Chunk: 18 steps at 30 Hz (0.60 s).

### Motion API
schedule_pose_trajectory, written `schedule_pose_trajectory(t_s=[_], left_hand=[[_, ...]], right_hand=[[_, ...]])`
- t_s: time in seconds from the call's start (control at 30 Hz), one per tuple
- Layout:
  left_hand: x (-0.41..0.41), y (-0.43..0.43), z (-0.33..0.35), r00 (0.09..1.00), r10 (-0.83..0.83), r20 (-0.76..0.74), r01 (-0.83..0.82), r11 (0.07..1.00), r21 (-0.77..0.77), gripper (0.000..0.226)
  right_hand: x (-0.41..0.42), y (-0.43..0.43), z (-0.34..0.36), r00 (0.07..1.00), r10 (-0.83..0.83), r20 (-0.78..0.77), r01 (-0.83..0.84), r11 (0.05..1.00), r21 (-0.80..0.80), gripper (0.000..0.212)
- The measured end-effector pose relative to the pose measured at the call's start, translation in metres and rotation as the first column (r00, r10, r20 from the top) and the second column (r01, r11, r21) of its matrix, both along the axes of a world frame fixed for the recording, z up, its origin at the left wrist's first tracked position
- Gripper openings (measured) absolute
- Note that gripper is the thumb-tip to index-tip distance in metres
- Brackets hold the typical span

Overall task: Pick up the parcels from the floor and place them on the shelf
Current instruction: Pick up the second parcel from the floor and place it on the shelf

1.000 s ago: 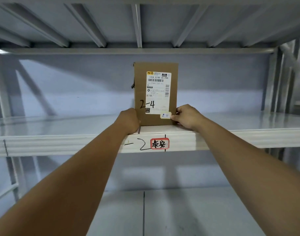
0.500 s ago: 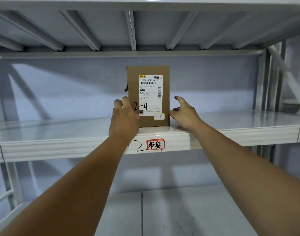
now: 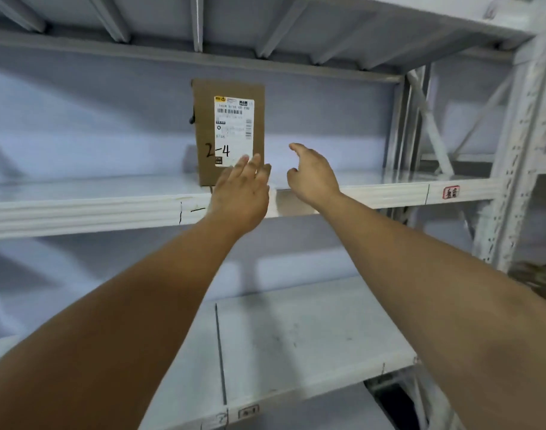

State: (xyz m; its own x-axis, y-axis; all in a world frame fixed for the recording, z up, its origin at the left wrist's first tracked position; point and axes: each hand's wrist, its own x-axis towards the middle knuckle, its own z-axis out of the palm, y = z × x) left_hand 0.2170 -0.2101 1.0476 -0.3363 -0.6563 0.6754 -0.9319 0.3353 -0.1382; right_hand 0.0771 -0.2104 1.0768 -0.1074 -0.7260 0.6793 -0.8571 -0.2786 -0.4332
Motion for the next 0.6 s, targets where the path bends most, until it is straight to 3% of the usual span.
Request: schedule_pose_trajectory(t_s=[0.13, 0.3, 0.4, 0.6], left_hand=[[-0.022, 0.011, -0.016, 0.996, -0.007, 0.084, -0.004, 0.991, 0.132, 0.059], [-0.046, 0.031, -0.042, 1.000, 0.005, 0.010, -0.008, 0.944, 0.330, 0.069], [-0.050, 0.044, -0.052, 0.998, 0.003, 0.059, -0.024, 0.928, 0.371, 0.069], [-0.061, 0.076, -0.047, 0.993, 0.010, 0.117, -0.053, 0.927, 0.372, 0.069]], right_hand=[[-0.022, 0.025, -0.018, 0.990, -0.112, -0.085, 0.117, 0.991, 0.059, 0.053], [-0.063, 0.065, -0.053, 0.898, -0.168, -0.407, 0.289, 0.922, 0.258, 0.058], [-0.080, 0.086, -0.068, 0.847, -0.125, -0.517, 0.344, 0.871, 0.352, 0.062], [-0.100, 0.112, -0.080, 0.866, -0.096, -0.490, 0.343, 0.828, 0.444, 0.066]])
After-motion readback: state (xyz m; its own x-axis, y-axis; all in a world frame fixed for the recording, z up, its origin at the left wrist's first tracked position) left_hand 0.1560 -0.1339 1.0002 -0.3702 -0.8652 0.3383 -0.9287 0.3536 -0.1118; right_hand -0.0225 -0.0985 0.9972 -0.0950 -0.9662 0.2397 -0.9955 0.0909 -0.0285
